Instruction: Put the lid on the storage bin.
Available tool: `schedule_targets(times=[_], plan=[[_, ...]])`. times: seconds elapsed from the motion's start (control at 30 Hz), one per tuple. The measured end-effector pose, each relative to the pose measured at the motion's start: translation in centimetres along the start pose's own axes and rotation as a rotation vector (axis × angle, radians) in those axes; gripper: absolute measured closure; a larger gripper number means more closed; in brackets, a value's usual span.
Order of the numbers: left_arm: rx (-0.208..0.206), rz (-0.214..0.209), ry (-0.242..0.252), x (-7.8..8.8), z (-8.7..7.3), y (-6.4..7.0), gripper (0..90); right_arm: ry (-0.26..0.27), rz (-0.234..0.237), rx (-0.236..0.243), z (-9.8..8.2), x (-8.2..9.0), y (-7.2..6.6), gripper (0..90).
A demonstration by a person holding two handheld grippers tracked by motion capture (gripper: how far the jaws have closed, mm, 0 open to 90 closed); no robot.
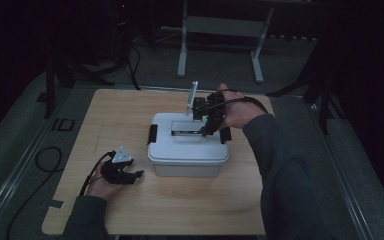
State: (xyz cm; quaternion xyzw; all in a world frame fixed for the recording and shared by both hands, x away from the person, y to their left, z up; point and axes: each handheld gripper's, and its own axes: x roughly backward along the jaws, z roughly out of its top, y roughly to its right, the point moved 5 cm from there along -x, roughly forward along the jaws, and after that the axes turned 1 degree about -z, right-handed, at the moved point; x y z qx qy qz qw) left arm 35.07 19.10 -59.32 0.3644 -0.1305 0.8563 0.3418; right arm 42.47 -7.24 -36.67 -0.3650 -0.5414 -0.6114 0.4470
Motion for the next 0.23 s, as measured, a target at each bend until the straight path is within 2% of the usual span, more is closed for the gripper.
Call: schedule_targets(times=[0.23], plan=[[-0.004,-0.002,0.000,0.0,0.0,0.0,36.3,0.000,0.001,-0.037,-2.2,0.1,0.2,39.8]])
